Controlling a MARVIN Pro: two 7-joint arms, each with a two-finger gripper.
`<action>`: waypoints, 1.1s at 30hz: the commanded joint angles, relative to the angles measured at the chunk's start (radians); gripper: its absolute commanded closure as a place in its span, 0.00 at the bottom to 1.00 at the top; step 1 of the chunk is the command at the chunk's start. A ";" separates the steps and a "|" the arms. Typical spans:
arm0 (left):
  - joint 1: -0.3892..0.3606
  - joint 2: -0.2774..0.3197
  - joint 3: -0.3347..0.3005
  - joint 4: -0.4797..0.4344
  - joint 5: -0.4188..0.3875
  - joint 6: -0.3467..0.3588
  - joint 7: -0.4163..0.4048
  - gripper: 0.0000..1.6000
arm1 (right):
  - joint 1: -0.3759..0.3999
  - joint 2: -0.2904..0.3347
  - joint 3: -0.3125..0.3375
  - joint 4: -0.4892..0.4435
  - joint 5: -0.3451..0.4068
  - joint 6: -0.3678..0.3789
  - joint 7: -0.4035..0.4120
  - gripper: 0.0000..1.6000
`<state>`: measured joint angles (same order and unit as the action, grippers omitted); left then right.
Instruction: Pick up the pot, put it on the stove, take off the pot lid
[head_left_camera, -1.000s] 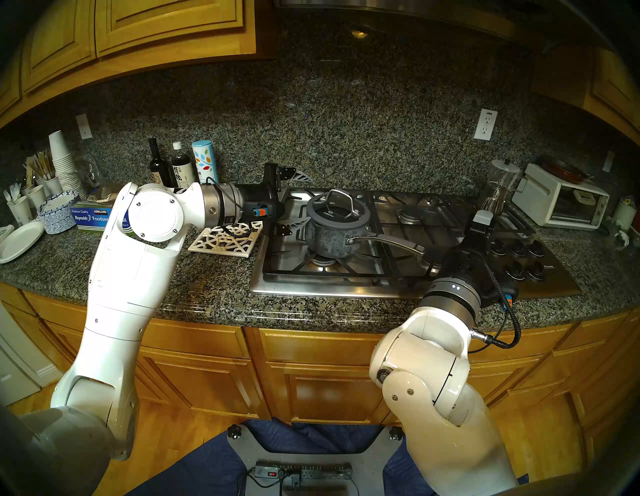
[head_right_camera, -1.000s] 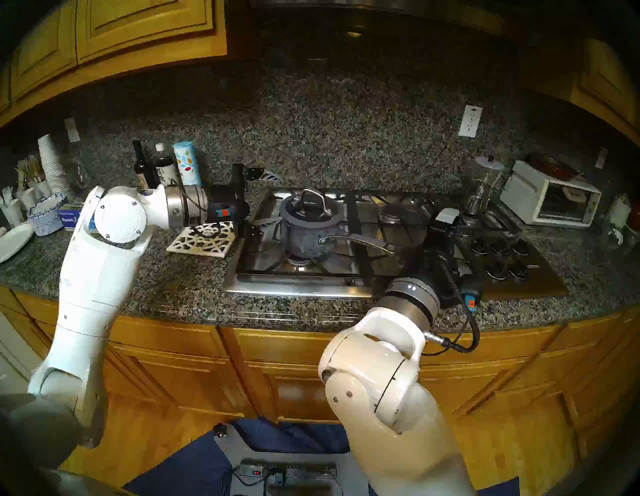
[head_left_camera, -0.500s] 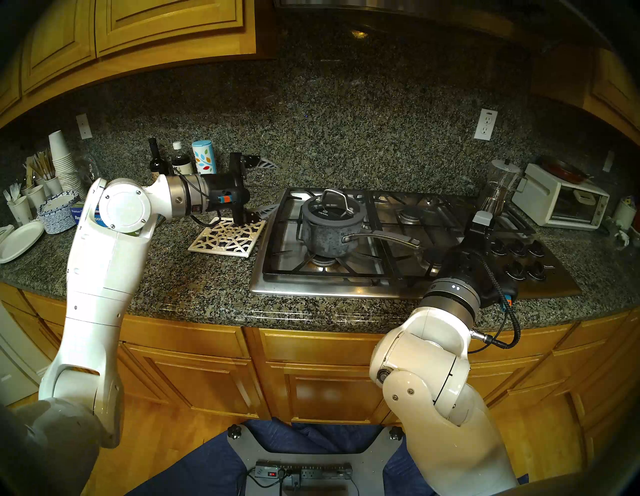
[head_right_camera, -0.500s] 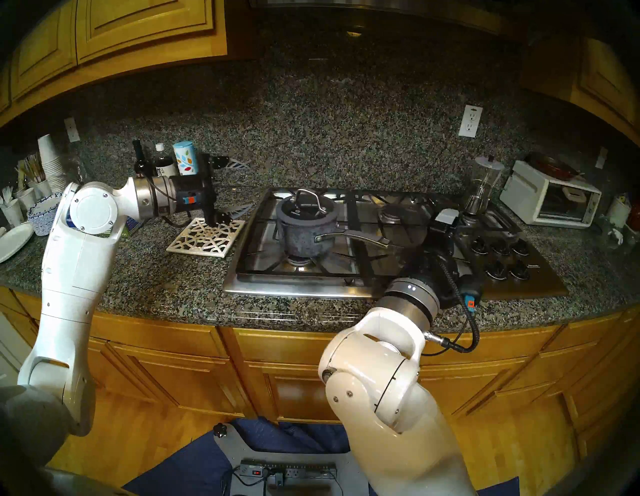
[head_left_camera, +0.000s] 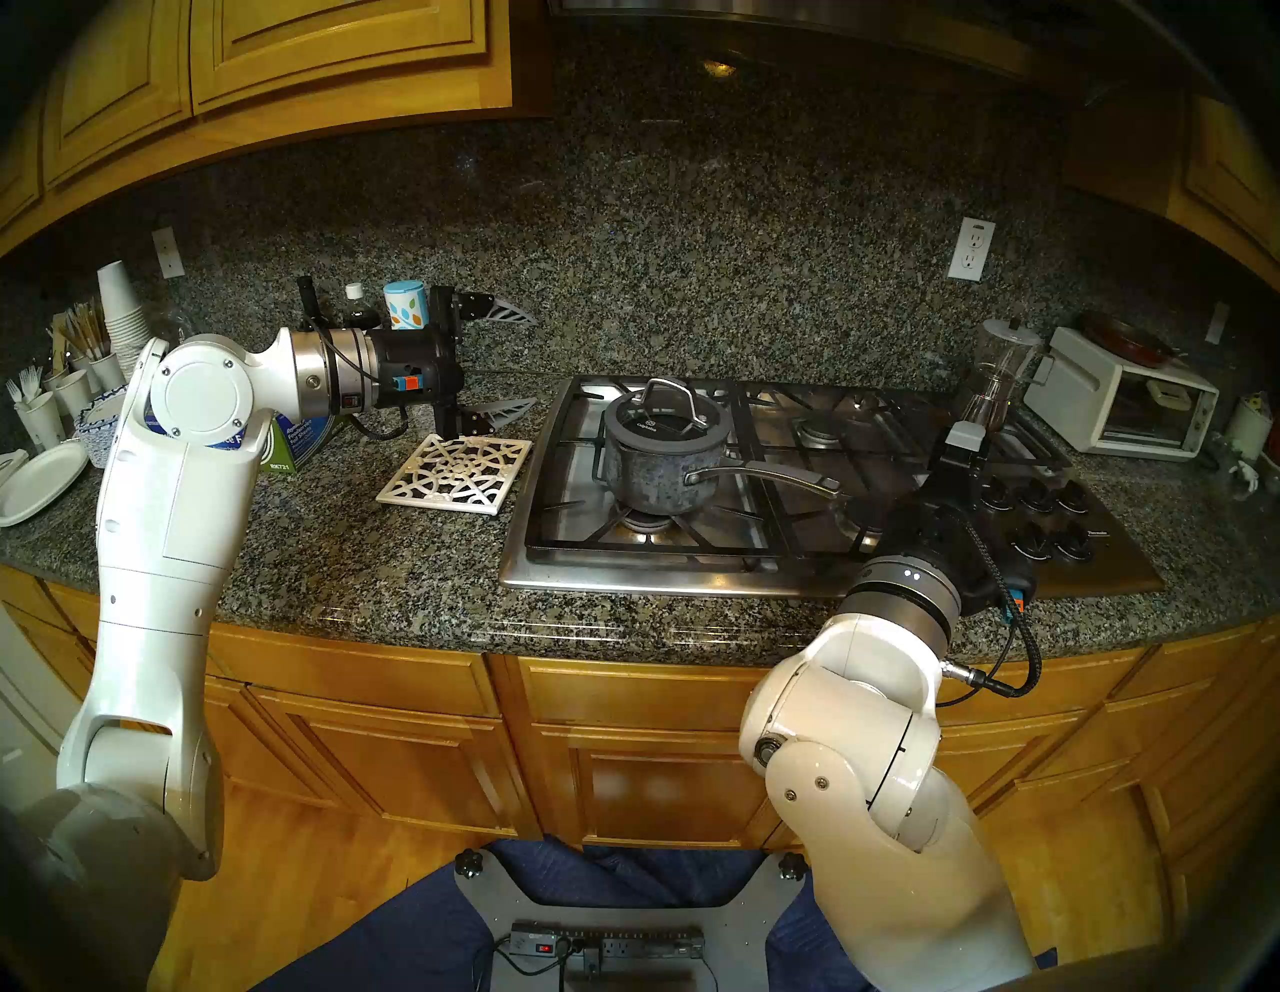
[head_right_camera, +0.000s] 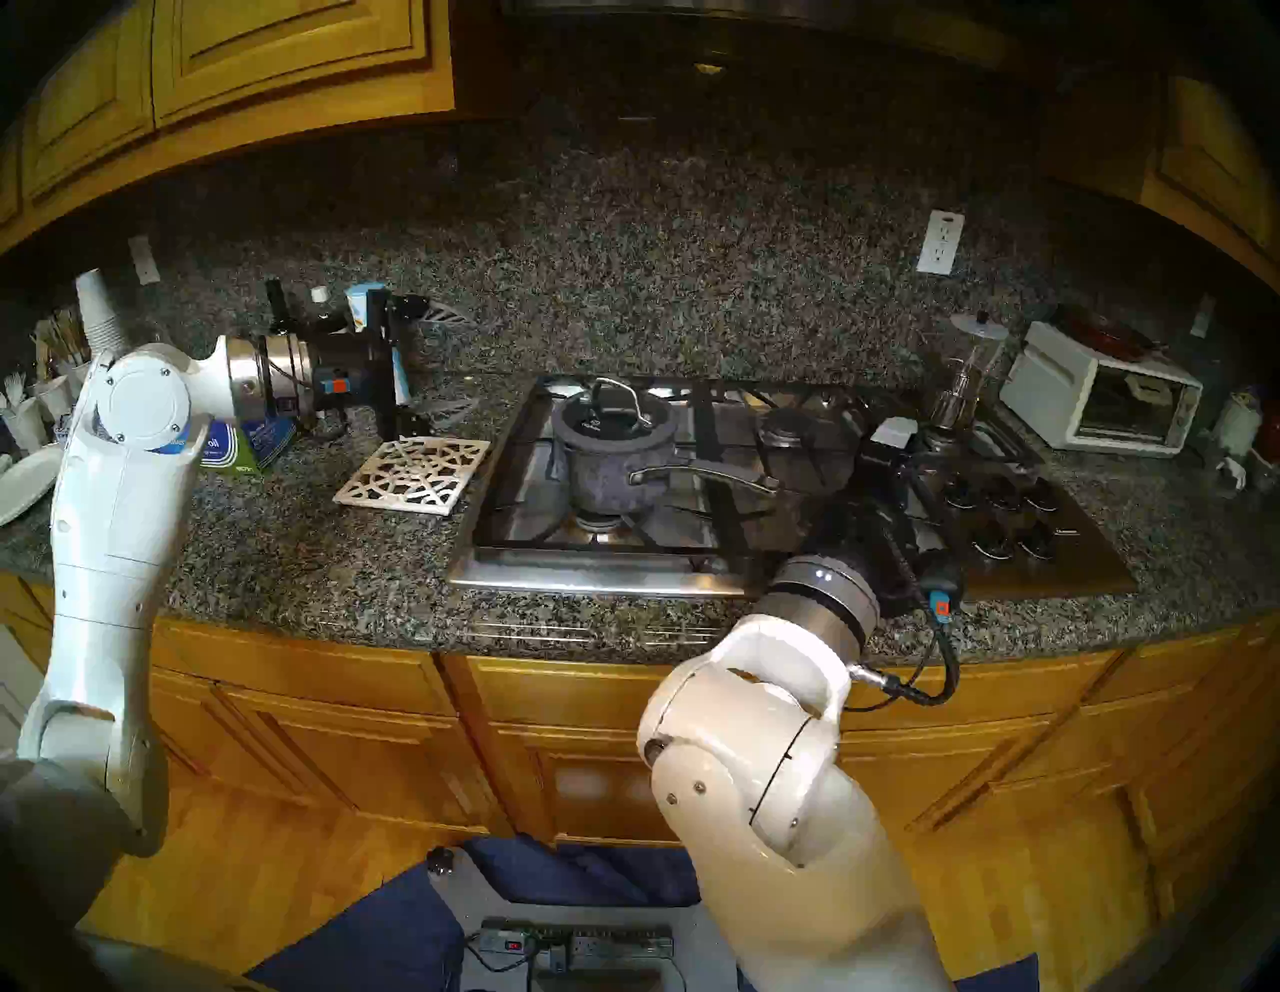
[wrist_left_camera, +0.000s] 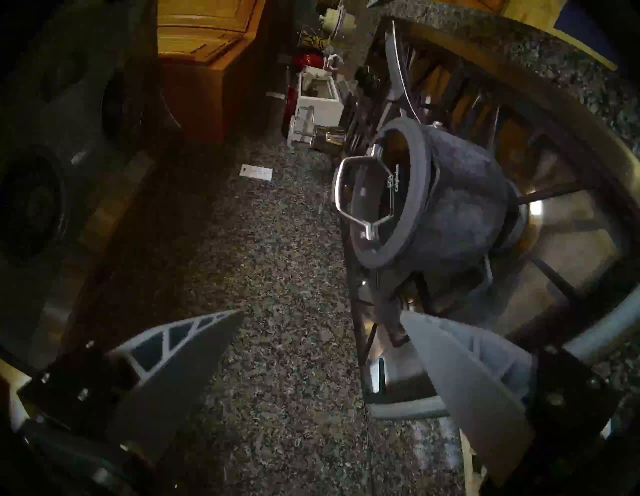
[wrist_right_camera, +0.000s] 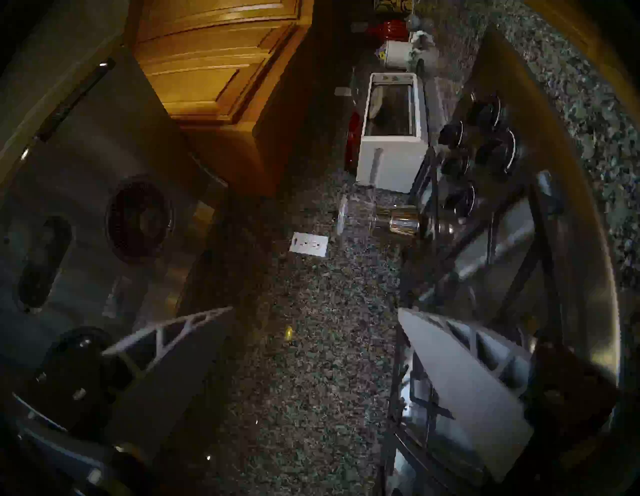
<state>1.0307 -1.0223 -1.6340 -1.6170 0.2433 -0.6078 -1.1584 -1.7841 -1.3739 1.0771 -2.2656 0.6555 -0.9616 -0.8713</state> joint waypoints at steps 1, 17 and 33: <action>-0.052 0.006 -0.018 -0.003 -0.051 -0.001 -0.006 0.00 | 0.016 0.000 -0.002 -0.025 -0.022 0.002 -0.085 0.00; -0.062 0.008 -0.017 0.010 -0.083 -0.006 -0.036 0.00 | 0.016 0.000 -0.003 -0.026 -0.026 0.002 -0.090 0.00; -0.094 -0.013 0.018 0.015 -0.091 -0.010 -0.041 0.00 | 0.016 0.000 -0.003 -0.025 -0.026 0.002 -0.087 0.00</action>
<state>1.0000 -1.0160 -1.6279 -1.5956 0.1689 -0.6222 -1.2052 -1.7839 -1.3732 1.0761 -2.2658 0.6506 -0.9616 -0.8713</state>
